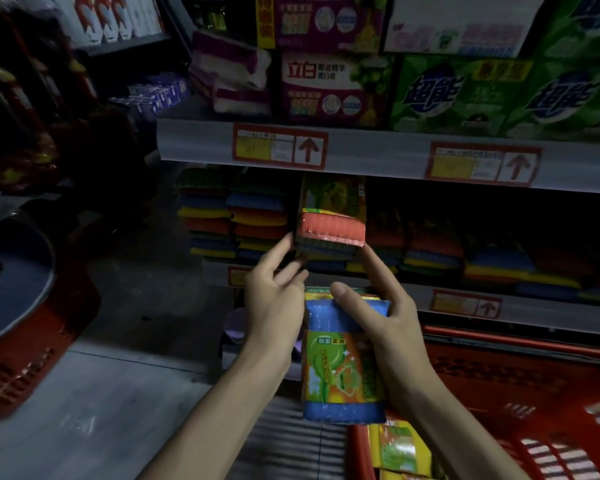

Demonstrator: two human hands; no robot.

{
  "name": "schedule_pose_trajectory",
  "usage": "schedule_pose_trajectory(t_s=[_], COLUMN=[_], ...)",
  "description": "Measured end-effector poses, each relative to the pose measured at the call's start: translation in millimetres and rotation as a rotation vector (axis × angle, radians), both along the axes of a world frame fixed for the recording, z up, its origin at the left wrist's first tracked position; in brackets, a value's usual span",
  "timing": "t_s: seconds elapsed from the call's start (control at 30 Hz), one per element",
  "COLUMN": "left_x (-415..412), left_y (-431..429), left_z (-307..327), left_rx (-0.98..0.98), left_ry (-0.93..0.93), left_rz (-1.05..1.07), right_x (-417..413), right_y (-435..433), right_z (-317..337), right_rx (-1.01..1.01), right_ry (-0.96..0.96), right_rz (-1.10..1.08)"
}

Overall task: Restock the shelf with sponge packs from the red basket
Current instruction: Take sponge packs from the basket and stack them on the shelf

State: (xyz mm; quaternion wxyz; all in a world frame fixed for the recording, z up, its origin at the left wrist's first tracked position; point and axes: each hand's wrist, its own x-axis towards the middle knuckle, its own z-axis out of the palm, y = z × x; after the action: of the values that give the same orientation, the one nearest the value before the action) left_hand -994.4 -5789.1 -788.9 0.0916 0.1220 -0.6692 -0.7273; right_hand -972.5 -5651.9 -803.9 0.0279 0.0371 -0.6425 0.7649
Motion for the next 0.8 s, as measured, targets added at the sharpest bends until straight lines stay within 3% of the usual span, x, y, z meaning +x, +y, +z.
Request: schedule_pose_trajectory(t_s=[0.8], left_x=[-35], left_y=[-7], left_z=[-2], left_rx=[-0.105], left_ry=[0.022], left_rz=[0.003], right_x=[-44], right_y=[6], right_z=[10], right_rx=[0.188], right_ry=[-0.044], right_rz=[0.014])
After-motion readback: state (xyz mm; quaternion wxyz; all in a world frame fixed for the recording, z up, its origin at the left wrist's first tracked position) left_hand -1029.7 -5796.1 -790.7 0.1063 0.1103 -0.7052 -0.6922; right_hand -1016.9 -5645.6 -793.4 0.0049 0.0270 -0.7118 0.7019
